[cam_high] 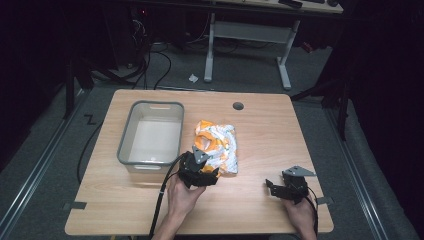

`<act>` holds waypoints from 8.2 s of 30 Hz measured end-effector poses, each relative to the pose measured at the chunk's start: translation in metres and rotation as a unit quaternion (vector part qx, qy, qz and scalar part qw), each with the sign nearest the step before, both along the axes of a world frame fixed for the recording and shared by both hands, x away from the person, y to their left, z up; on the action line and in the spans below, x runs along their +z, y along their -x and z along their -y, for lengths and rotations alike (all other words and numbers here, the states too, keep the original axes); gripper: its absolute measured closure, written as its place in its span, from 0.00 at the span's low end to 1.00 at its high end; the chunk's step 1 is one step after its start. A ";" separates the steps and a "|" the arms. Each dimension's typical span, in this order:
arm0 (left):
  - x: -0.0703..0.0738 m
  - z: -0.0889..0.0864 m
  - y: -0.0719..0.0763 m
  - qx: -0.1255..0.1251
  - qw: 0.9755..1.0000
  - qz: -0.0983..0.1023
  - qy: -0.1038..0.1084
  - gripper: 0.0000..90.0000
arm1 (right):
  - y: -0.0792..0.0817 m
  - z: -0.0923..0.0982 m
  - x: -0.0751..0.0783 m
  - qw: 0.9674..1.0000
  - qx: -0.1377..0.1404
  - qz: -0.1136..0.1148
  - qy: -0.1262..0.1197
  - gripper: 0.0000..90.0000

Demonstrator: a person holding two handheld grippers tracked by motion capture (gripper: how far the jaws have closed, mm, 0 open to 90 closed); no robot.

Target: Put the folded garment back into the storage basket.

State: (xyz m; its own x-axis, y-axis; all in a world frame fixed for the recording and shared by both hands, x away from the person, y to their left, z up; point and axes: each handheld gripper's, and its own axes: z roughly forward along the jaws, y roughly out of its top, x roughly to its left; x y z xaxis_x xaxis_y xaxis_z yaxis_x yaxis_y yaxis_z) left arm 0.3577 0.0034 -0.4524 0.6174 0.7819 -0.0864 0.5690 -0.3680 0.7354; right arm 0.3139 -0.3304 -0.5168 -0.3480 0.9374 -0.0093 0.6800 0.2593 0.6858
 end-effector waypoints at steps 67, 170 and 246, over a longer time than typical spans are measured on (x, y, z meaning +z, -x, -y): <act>-0.058 0.036 -0.103 0.100 0.987 -0.104 -0.078 0.20 | 0.000 0.000 0.000 1.000 0.000 0.000 0.000 0.27; 0.070 -0.031 -0.060 -0.063 0.996 -0.005 0.060 0.82 | 0.000 0.000 0.000 1.000 0.001 -0.001 0.001 0.27; 0.073 -0.146 -0.079 0.034 0.998 0.002 0.049 0.82 | 0.000 0.000 0.000 1.000 -0.001 0.000 0.001 0.27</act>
